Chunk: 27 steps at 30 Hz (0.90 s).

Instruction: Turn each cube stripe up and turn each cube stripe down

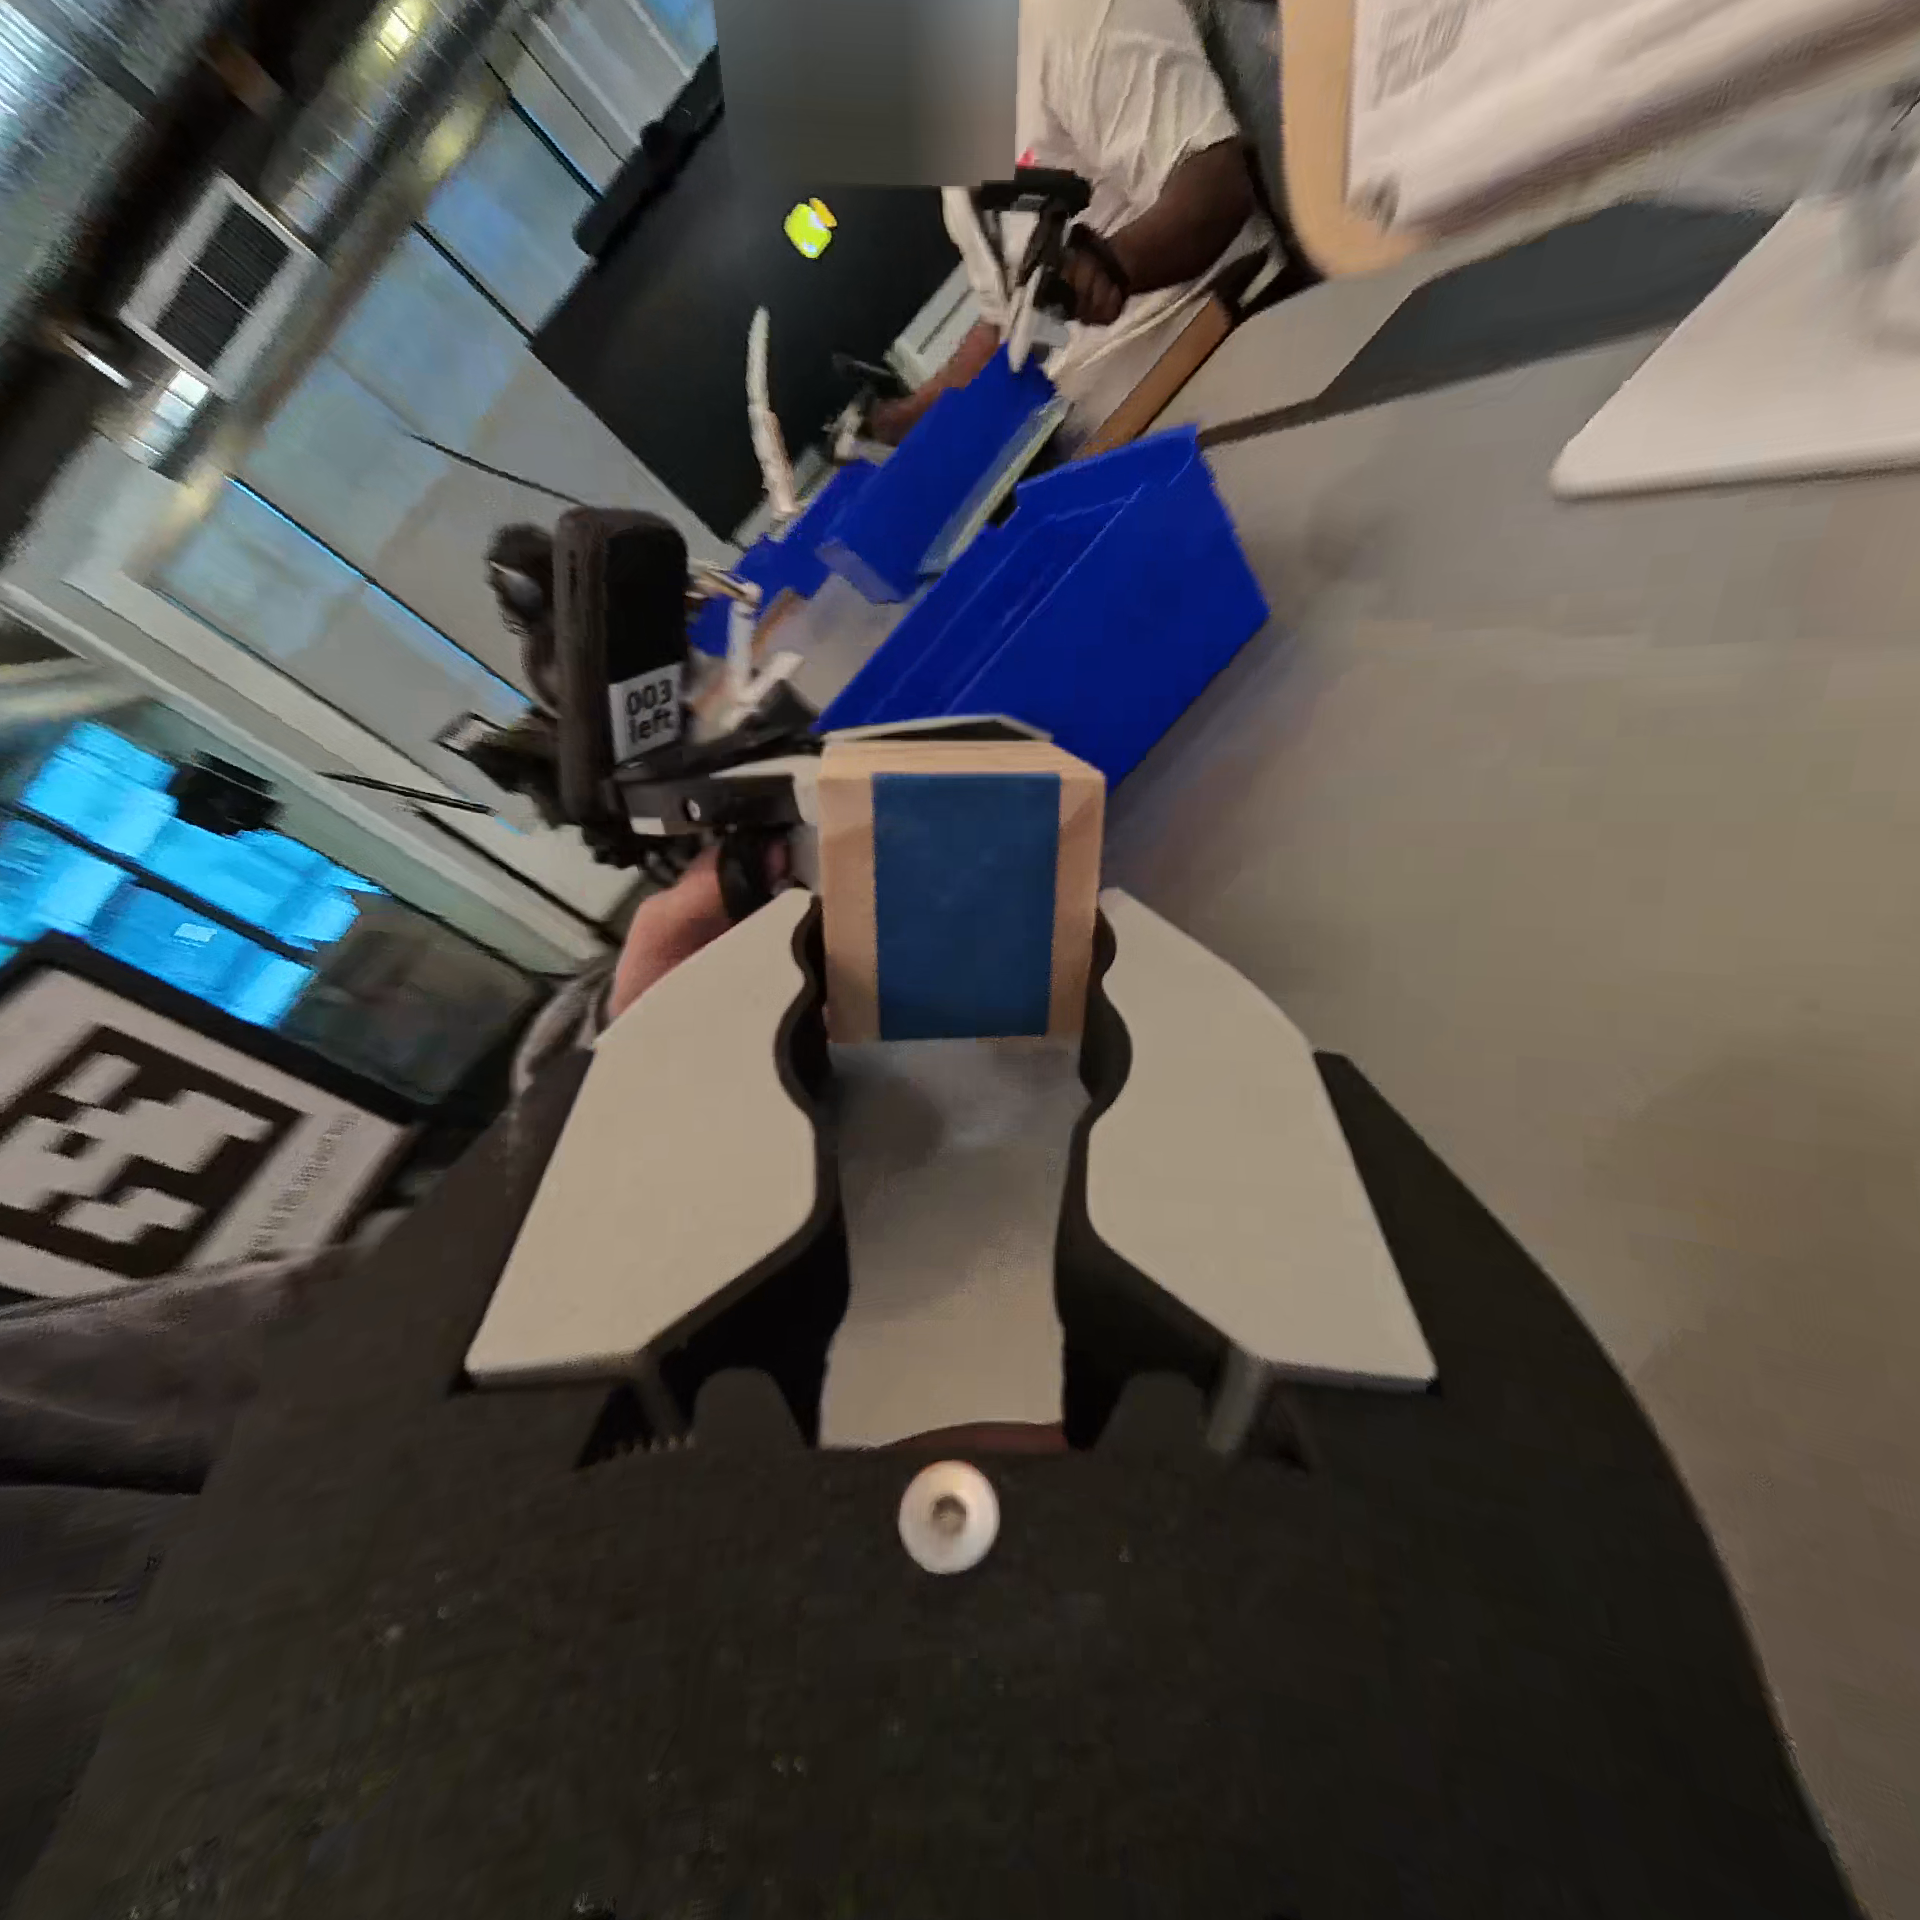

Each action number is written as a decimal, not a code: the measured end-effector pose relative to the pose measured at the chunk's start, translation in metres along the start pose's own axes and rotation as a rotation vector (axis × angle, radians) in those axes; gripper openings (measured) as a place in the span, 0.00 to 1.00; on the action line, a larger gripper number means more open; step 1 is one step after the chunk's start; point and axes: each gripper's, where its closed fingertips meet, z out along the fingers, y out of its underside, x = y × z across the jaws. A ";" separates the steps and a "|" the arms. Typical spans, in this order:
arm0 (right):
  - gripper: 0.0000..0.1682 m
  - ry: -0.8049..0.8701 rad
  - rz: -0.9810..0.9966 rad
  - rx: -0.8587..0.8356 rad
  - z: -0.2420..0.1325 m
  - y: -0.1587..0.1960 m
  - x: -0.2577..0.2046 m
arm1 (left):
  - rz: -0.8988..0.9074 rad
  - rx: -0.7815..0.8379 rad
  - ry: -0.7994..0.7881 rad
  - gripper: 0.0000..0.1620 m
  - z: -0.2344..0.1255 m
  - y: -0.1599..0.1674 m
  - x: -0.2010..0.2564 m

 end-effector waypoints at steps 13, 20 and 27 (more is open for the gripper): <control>0.28 1.191 -0.147 -0.237 -0.291 -0.042 0.138 | 0.049 -0.189 0.024 0.34 0.021 0.036 0.015; 0.28 1.240 0.119 -0.488 -0.309 0.023 0.189 | 0.049 -0.232 0.048 0.33 0.023 0.044 0.023; 0.28 1.276 0.154 -0.553 -0.309 0.039 0.211 | 0.038 -0.239 0.055 0.32 0.020 0.044 0.021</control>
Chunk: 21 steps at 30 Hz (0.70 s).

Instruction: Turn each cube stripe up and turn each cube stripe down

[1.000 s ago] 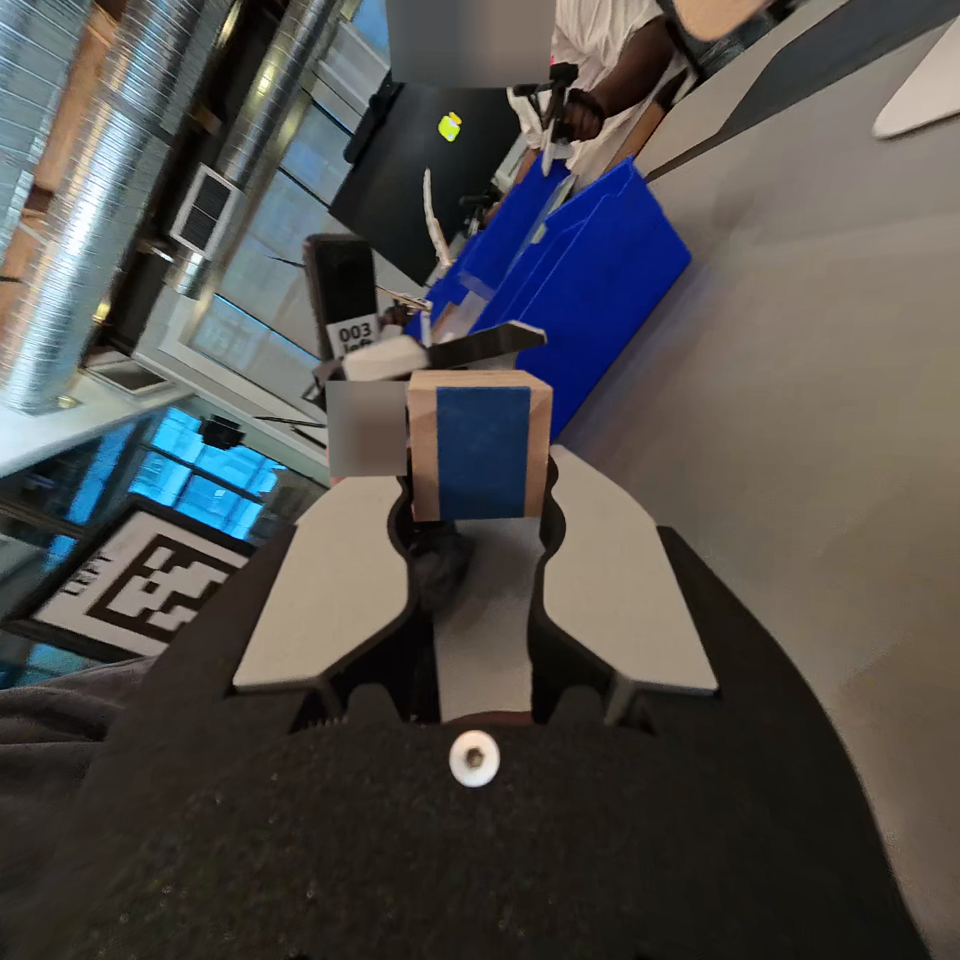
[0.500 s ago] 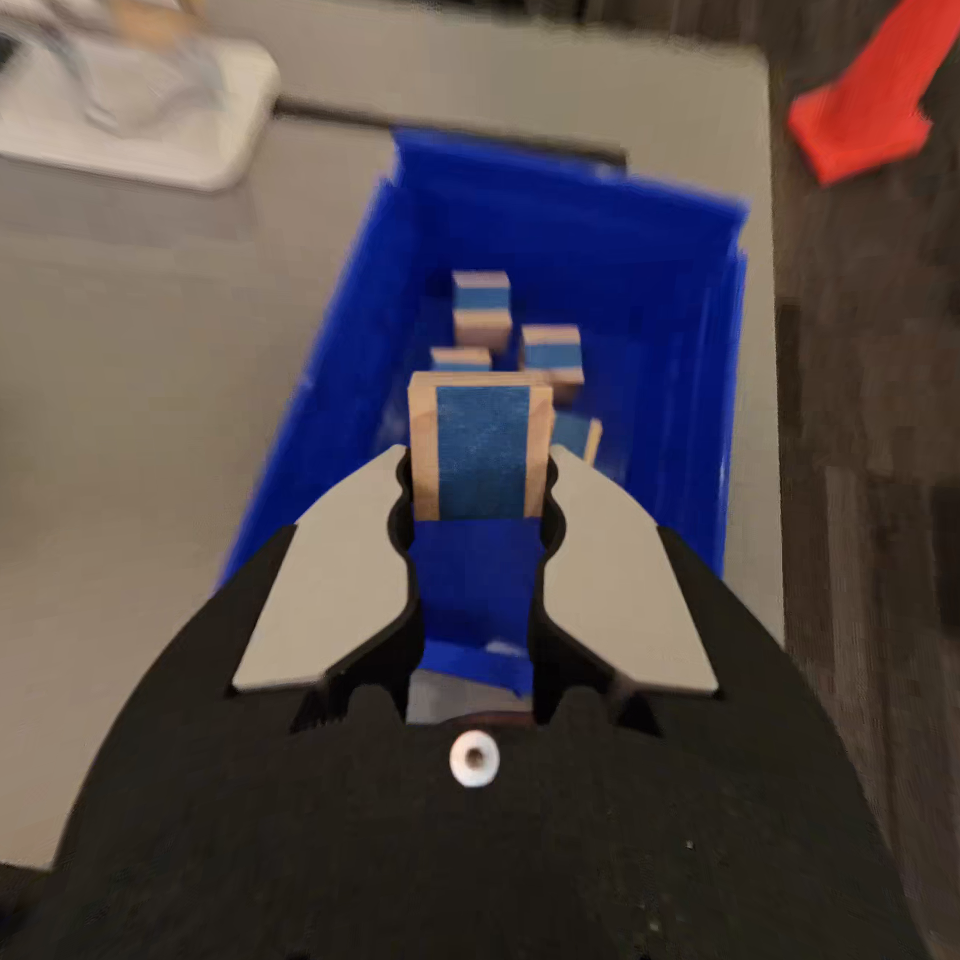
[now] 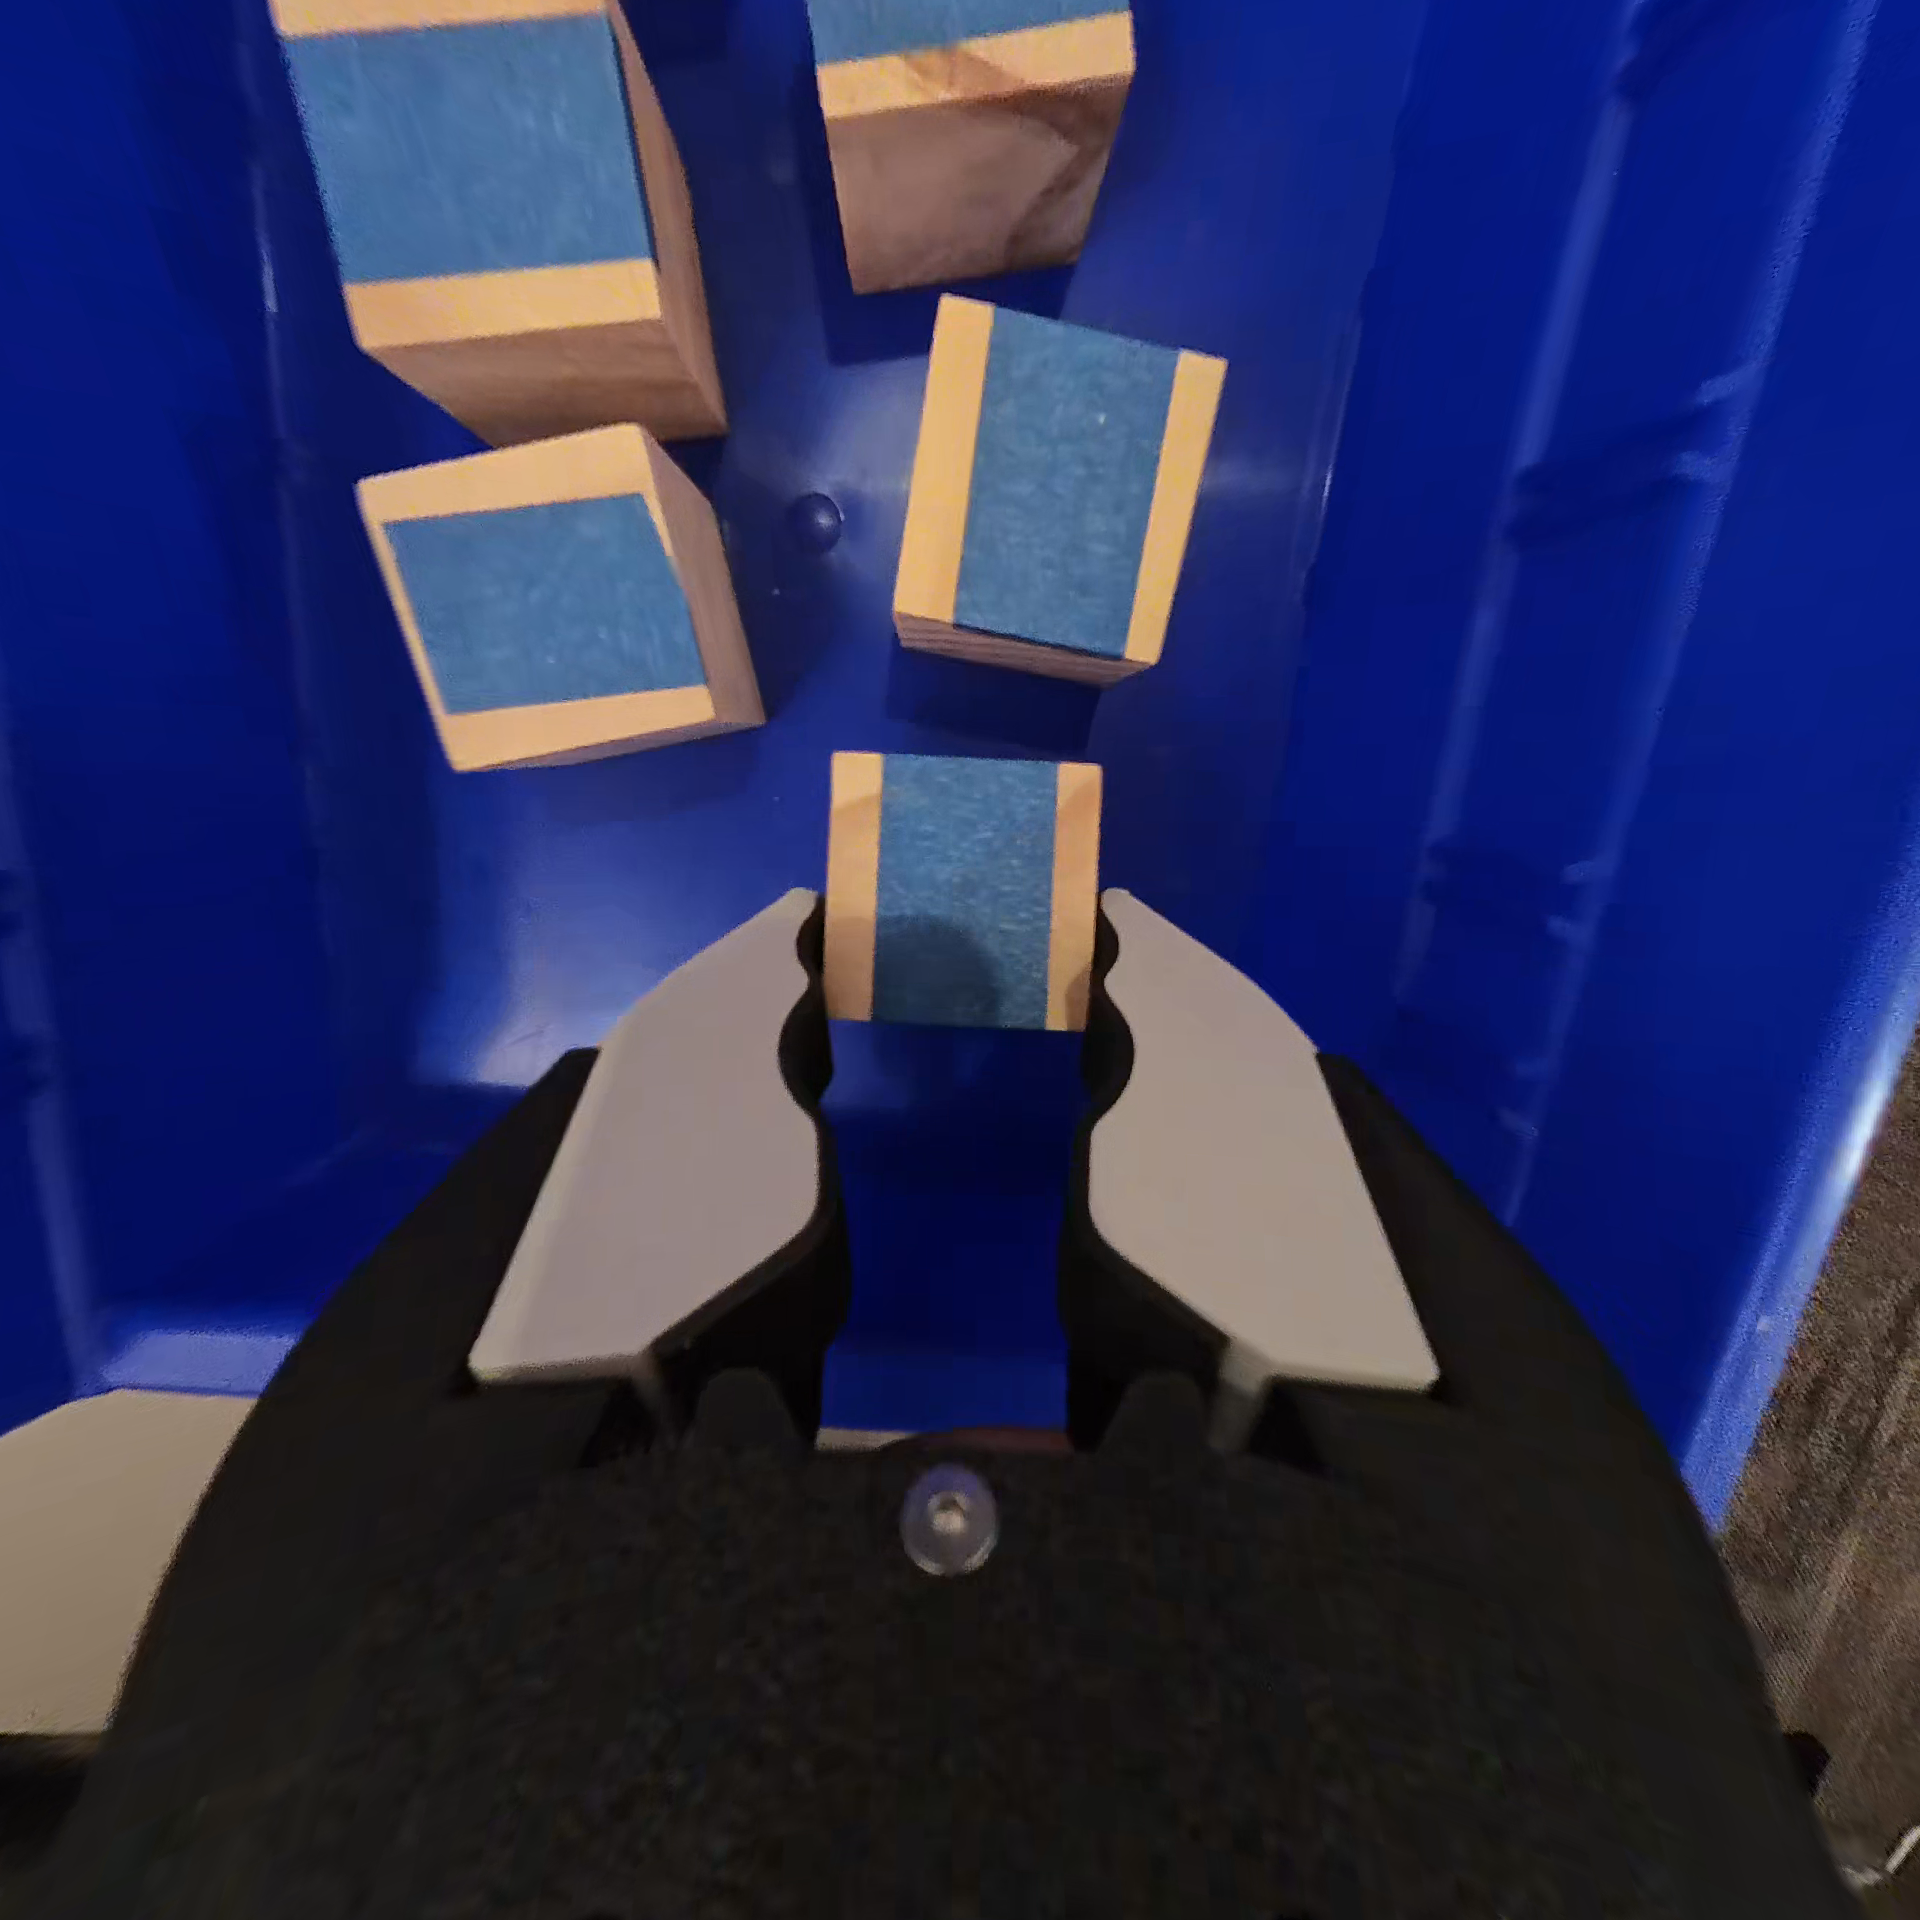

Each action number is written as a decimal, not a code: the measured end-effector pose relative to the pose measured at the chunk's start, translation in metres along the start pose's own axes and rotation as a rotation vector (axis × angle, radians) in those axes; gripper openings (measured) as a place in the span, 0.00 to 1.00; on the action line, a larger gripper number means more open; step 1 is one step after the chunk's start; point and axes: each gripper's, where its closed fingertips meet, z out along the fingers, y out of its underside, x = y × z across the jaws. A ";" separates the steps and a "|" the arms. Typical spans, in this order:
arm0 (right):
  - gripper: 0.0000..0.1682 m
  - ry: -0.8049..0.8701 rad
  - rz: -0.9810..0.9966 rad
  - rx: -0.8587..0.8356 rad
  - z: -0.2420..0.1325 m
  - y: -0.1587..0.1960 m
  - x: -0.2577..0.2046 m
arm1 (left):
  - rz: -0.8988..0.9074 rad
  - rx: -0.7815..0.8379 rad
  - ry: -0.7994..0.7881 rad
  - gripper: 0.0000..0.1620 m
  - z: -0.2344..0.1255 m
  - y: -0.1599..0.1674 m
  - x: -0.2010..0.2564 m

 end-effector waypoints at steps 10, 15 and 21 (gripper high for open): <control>0.34 0.033 -0.012 0.040 -0.009 -0.003 0.006 | 0.030 -0.037 0.003 0.32 0.004 0.007 0.005; 0.36 -0.014 -0.083 0.534 -0.120 -0.058 -0.023 | 0.052 0.007 -0.018 0.33 -0.005 -0.002 0.006; 0.34 -0.215 -0.202 1.194 -0.244 -0.086 -0.115 | 0.128 0.209 -0.147 0.32 -0.035 -0.029 0.005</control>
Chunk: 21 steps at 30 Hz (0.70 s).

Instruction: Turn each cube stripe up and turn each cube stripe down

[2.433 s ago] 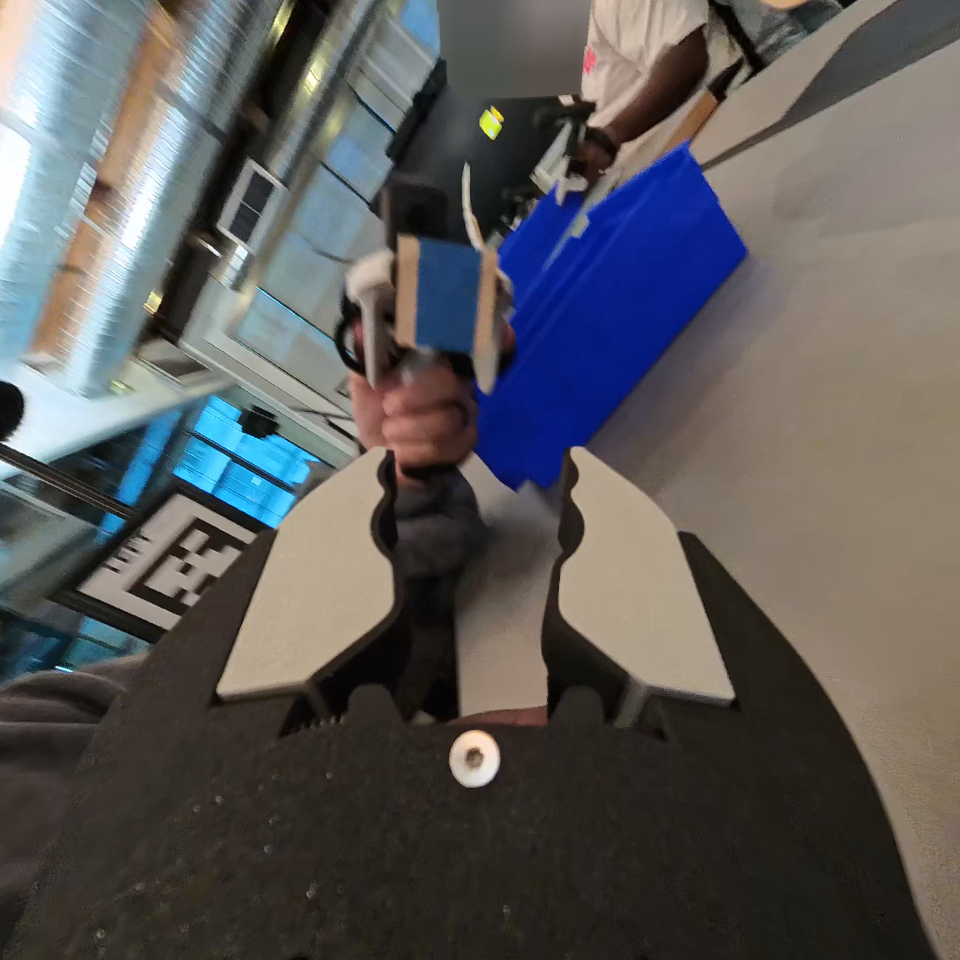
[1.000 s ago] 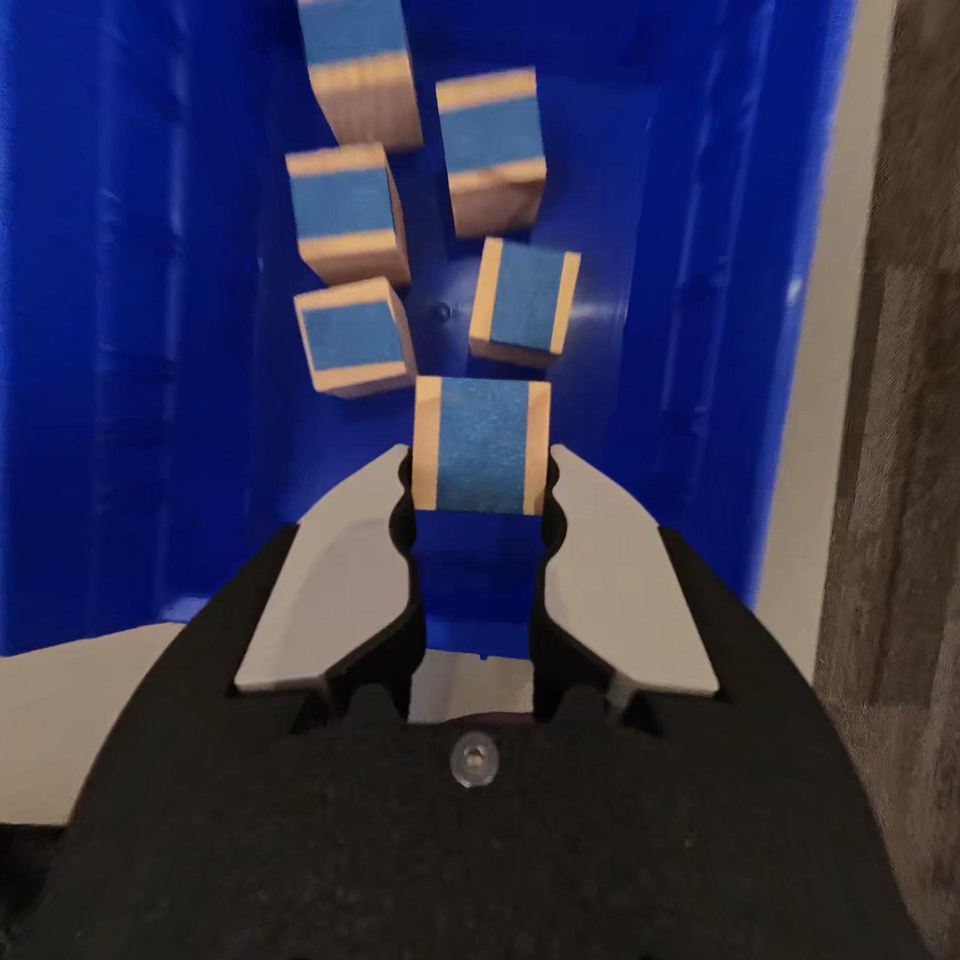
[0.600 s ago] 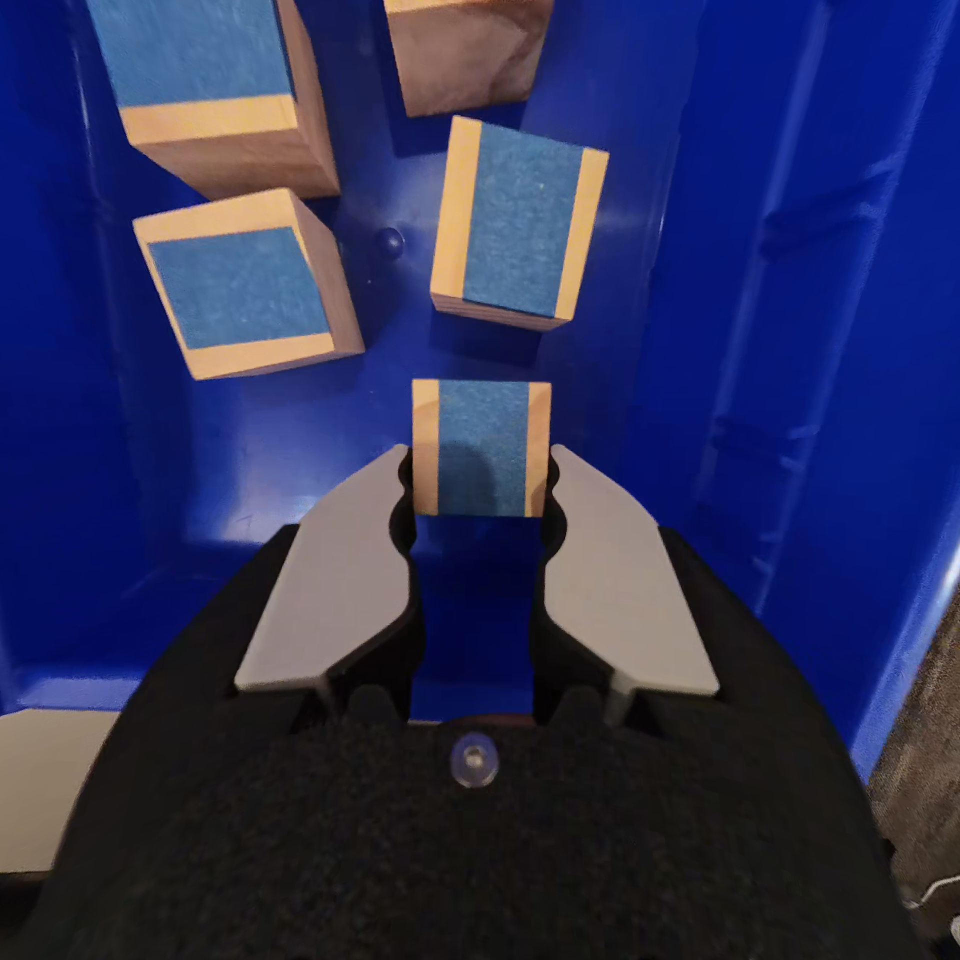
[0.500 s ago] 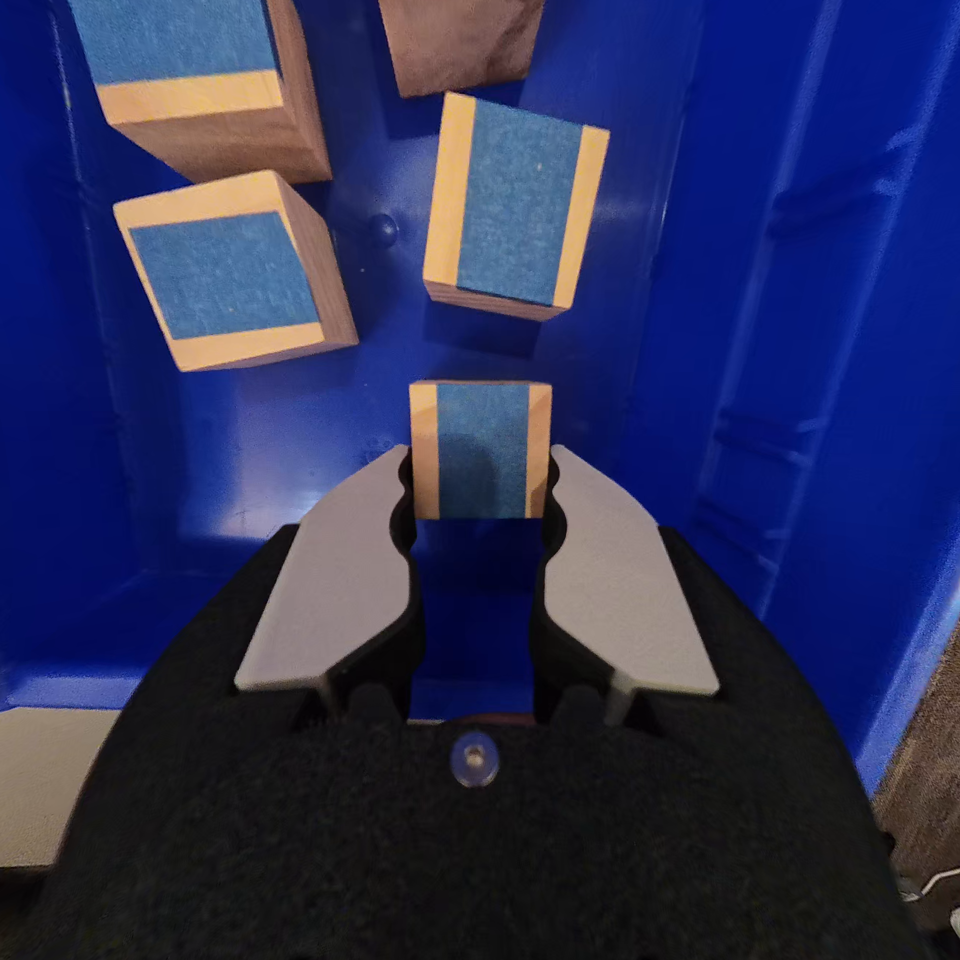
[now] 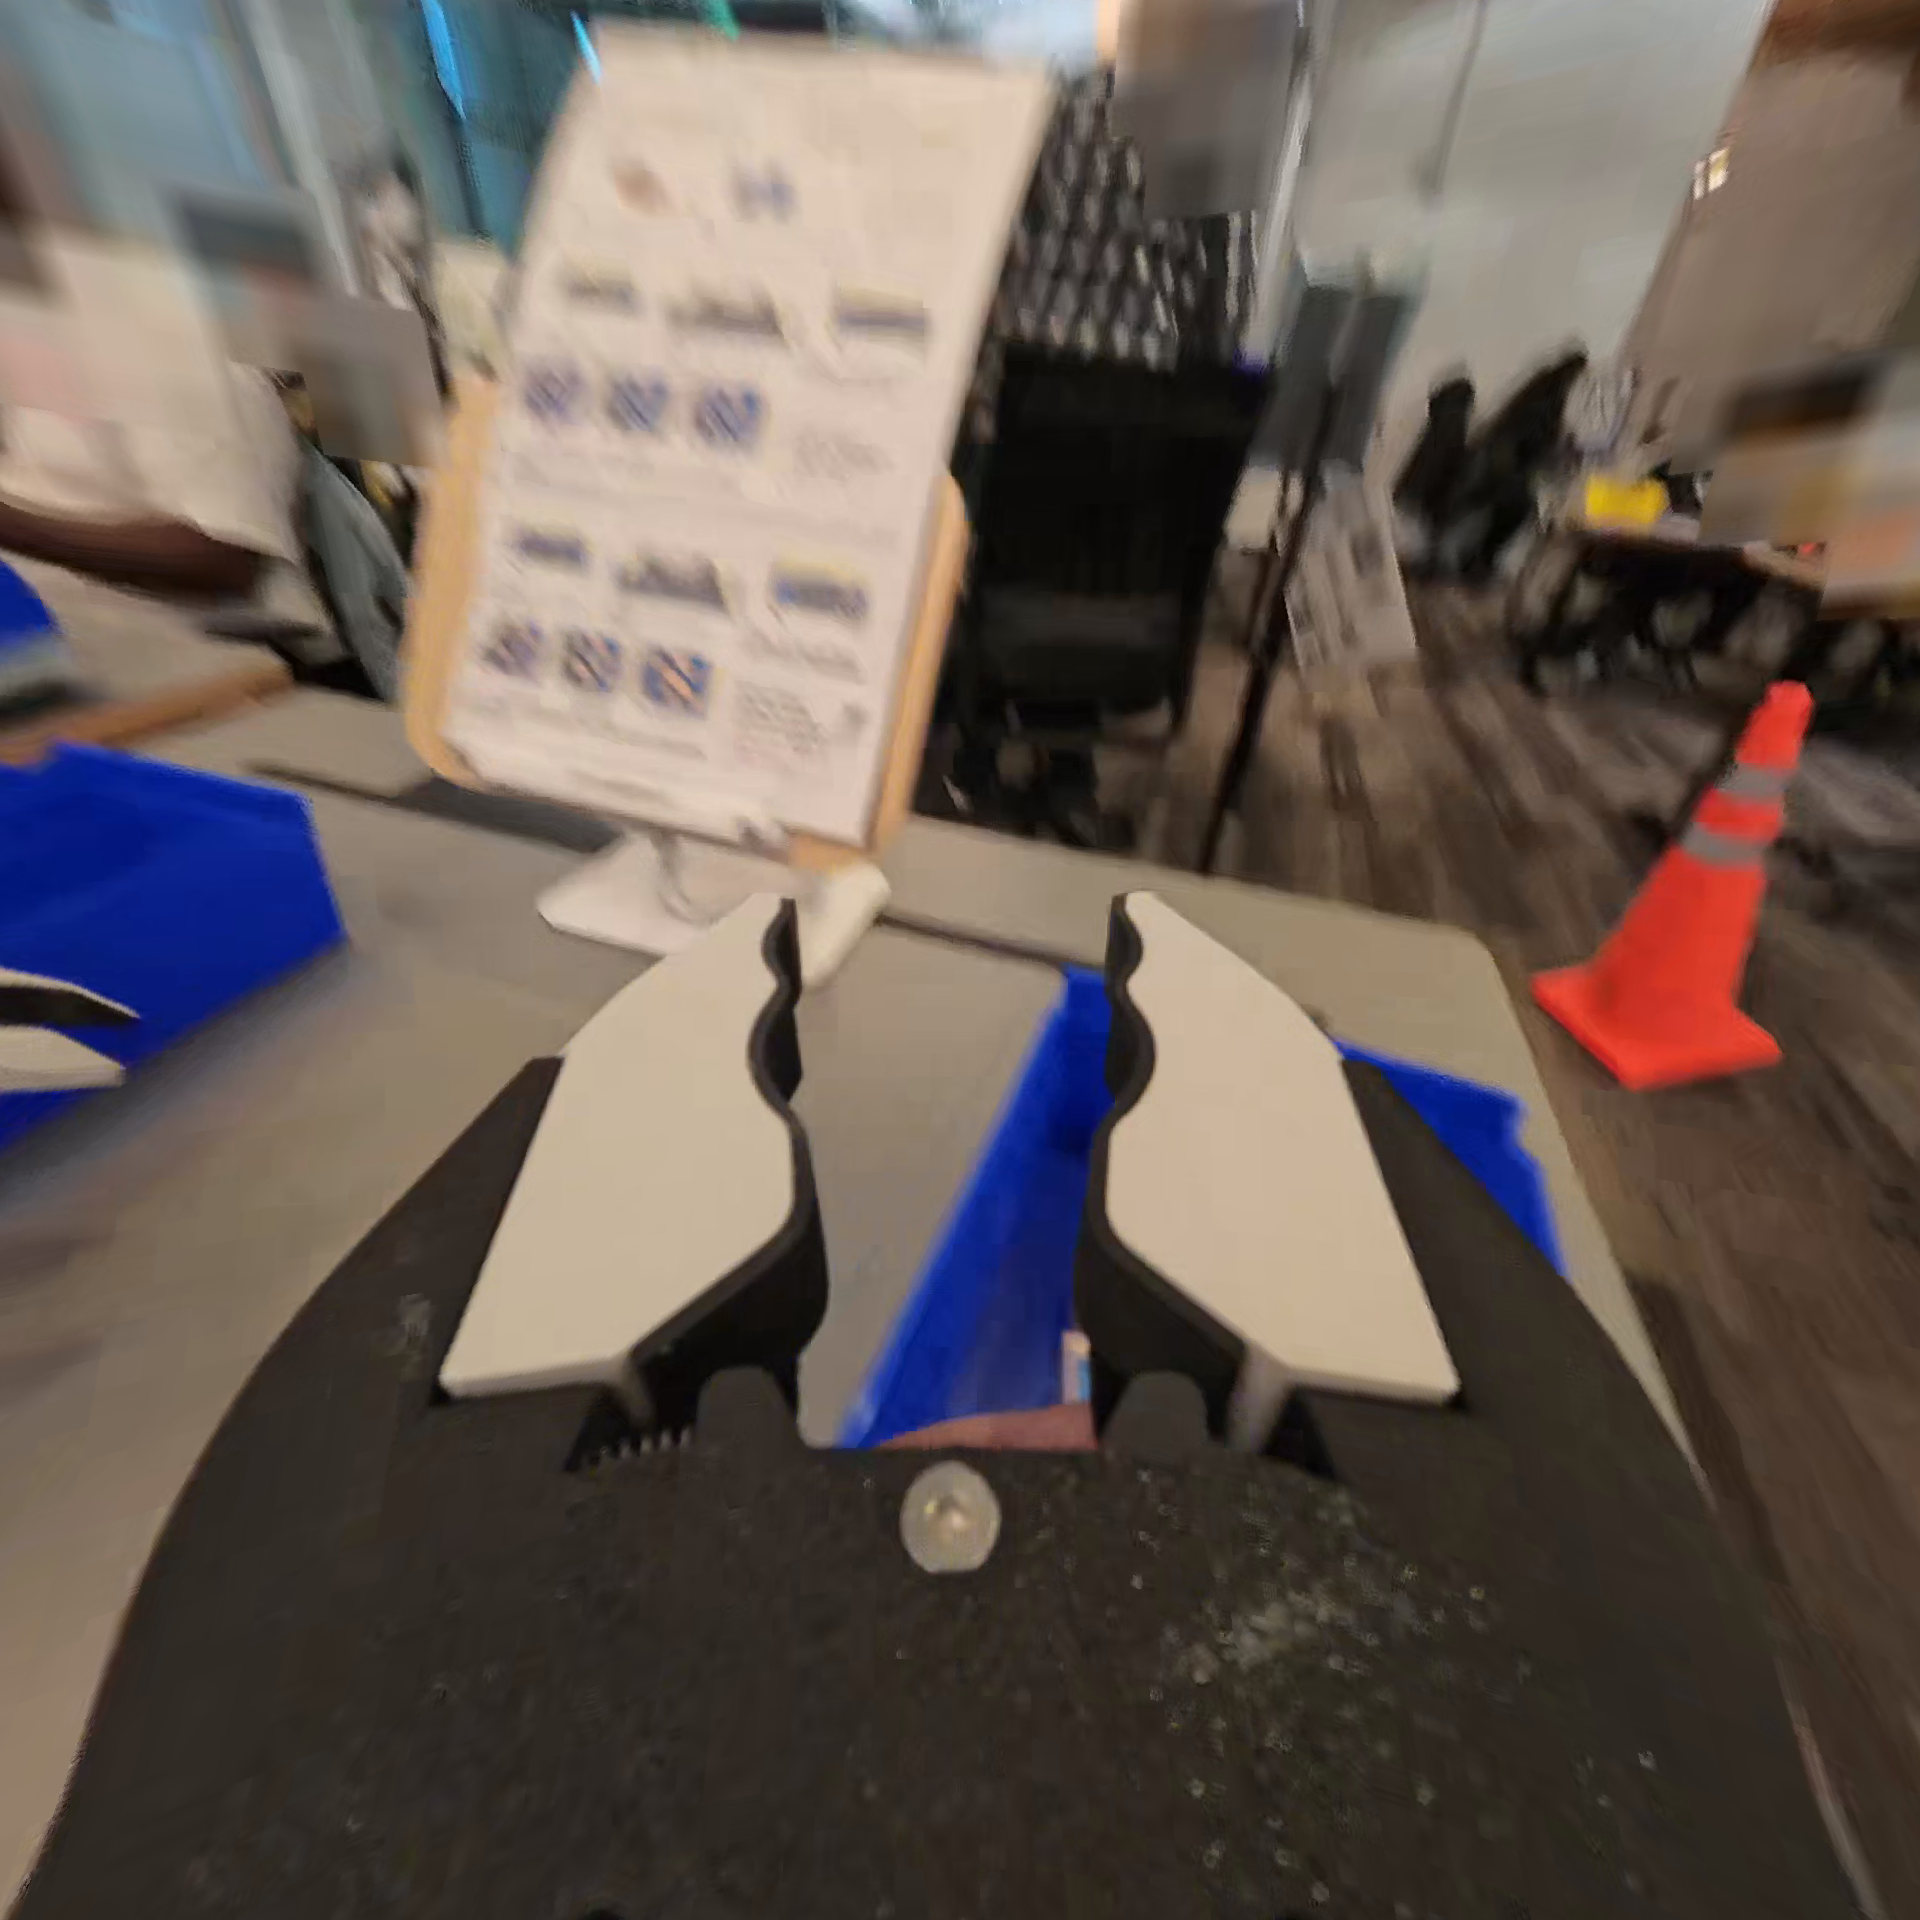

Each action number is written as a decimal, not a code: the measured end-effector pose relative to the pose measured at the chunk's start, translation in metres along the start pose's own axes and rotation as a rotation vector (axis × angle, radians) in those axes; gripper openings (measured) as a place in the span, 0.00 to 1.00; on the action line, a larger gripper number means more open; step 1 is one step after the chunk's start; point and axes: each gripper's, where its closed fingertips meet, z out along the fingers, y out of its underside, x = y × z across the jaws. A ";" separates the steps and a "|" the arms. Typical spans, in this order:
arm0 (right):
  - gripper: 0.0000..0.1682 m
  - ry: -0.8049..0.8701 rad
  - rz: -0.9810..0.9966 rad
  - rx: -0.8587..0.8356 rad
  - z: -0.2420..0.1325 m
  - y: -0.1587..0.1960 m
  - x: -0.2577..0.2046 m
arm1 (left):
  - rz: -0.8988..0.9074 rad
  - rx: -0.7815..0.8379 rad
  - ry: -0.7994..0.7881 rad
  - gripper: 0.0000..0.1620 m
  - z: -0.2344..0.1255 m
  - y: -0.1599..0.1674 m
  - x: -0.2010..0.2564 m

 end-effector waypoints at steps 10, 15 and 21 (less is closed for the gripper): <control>0.33 -0.360 0.205 -0.036 0.030 0.104 -0.180 | -0.001 0.193 -0.257 0.34 -0.052 0.039 -0.018; 0.27 -0.394 0.198 -0.071 0.028 0.154 -0.209 | 0.017 0.242 -0.295 0.31 -0.054 0.069 -0.026; 0.29 -0.357 0.194 -0.090 0.031 0.158 -0.199 | 0.058 0.222 -0.282 0.33 -0.049 0.067 -0.018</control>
